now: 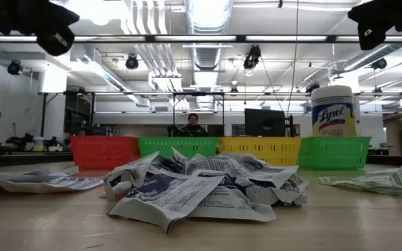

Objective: Pick & Place First Aid Supplies
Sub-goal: Put the blue alcohol pad into the right green bin

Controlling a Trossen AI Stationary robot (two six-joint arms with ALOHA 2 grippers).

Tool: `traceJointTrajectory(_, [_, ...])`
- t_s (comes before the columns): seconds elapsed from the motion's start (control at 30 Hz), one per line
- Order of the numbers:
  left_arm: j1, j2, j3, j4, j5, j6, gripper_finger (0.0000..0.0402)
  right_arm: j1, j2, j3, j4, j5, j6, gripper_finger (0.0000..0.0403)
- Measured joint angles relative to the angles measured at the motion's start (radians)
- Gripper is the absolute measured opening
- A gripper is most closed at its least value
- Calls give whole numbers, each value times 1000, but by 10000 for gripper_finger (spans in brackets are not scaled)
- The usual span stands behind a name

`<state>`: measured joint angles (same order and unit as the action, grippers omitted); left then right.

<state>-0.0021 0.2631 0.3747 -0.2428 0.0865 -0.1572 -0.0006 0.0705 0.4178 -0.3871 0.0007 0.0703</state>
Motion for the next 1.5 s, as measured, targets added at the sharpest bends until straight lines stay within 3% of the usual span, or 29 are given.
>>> traceJointTrajectory(0.43, [0,-245,-111,57,0,1,0,0,-61,-89,89,59,27,34])
traceJointTrajectory(1.07, [0,-240,-186,38,-1,-17,0,0,-47,-233,159,62,35,34])
traceJointTrajectory(1.27, [-1,-240,-186,30,-1,-16,0,0,25,-218,159,62,35,34])
traceJointTrajectory(1.5, [-1,-240,-186,27,-1,-13,0,0,221,-124,159,63,81,34])
